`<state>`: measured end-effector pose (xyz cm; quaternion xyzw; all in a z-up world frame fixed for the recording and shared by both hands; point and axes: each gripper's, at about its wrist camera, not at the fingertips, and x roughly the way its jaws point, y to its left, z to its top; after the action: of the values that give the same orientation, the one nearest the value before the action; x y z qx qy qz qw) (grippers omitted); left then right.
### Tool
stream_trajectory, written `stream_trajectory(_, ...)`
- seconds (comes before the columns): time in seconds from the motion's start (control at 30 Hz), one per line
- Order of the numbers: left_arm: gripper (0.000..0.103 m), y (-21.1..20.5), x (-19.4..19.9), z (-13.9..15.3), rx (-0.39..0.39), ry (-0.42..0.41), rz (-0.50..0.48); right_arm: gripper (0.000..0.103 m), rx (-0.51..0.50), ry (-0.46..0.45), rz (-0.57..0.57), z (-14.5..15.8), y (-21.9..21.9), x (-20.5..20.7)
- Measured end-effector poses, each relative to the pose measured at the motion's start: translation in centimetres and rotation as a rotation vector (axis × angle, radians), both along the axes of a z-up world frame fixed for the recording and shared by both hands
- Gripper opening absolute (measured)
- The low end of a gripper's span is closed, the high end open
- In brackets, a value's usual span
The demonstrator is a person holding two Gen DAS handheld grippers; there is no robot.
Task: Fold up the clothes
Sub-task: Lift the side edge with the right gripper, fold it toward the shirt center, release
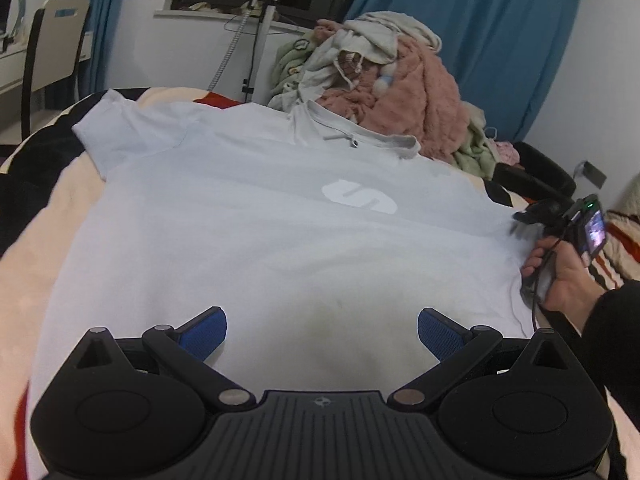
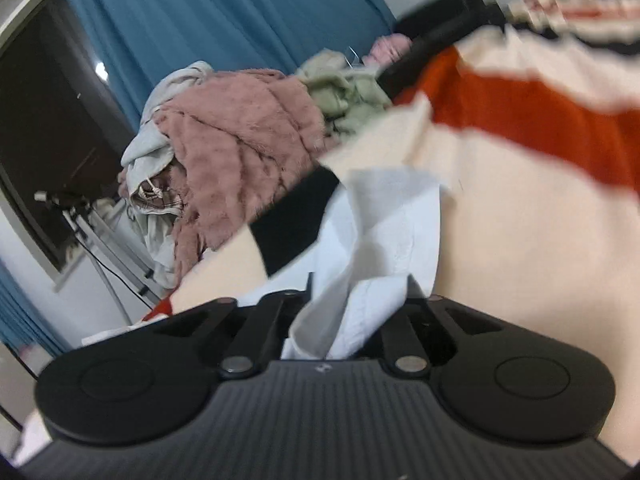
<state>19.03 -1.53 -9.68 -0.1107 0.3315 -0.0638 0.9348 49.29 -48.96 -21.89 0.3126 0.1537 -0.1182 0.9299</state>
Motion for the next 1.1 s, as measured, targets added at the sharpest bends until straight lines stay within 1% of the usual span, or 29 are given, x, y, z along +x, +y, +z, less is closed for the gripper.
stream_trajectory(0.07,0.103,0.8,-0.5,1.0,0.022,-0.021,0.029,0.007,-0.09,-0.002,-0.003,2.7,1.3,-0.4)
stream_trajectory(0.13,0.103,1.7,-1.5,2.0,0.086,-0.059,0.088,0.007,-0.184,-0.019,-0.003,6.4,3.7,-1.1)
stream_trajectory(0.2,0.103,3.2,-1.9,2.4,0.073,-0.07,0.115,0.006,-0.284,-0.038,-0.001,10.0,6.3,-1.7)
stream_trajectory(0.27,0.103,4.6,-2.2,2.8,0.06,-0.08,0.143,0.006,-0.405,-0.044,-0.001,13.6,9.9,-2.0)
stream_trajectory(0.33,0.103,6.1,-2.6,3.2,0.047,-0.091,0.17,0.006,-0.515,-0.045,0.005,16.3,14.0,-2.2)
stream_trajectory(0.4,0.103,7.5,-3.0,3.6,0.034,-0.102,0.198,0.006,-0.631,-0.042,0.02,17.9,18.4,-2.0)
stream_trajectory(0.43,0.103,8.2,-3.2,3.8,0.028,-0.108,0.211,0.006,-0.691,-0.033,0.031,18.0,20.7,-1.5)
stream_trajectory(0.5,0.103,9.7,-3.6,4.1,0.015,-0.118,0.239,0.006,-0.795,-0.018,0.064,17.8,25.3,-0.6)
stream_trajectory(0.57,0.103,11.1,-4.0,4.5,0.002,-0.129,0.266,0.007,-0.882,0.0,0.119,16.3,29.8,0.8)
stream_trajectory(0.63,0.103,11.7,-3.5,4.1,0.002,-0.128,0.281,0.007,-0.936,0.023,0.181,13.9,33.9,2.1)
stream_trajectory(0.7,0.103,11.8,-2.6,3.3,0.008,-0.122,0.289,0.007,-0.928,0.043,0.24,11.5,37.0,3.3)
stream_trajectory(0.77,0.103,11.9,-1.6,2.4,0.015,-0.115,0.298,0.007,-0.915,0.06,0.294,8.8,39.3,4.3)
stream_trajectory(0.83,0.103,12.0,-0.7,1.6,0.022,-0.108,0.306,0.007,-0.886,0.084,0.335,6.6,40.6,5.2)
stream_trajectory(0.93,0.103,12.0,0.6,0.4,0.034,-0.096,0.317,0.008,-0.849,0.12,0.367,5.1,41.0,5.8)
stream_trajectory(0.97,0.103,11.8,0.9,0.2,0.044,-0.089,0.316,0.013,-0.833,0.131,0.378,4.9,40.9,5.9)
stream_trajectory(1.0,0.103,11.6,1.1,0.0,0.055,-0.081,0.315,0.029,-0.813,0.14,0.391,4.7,40.7,5.9)
stream_trajectory(1.03,0.103,11.3,1.4,-0.3,0.065,-0.073,0.315,0.041,-0.772,0.143,0.411,5.0,40.5,6.0)
stream_trajectory(1.07,0.103,11.1,1.7,-0.5,0.076,-0.066,0.314,0.066,-0.738,0.142,0.428,5.3,40.5,6.0)
stream_trajectory(1.1,0.103,10.8,2.0,-0.7,0.086,-0.058,0.313,0.084,-0.712,0.129,0.432,5.9,40.3,5.3)
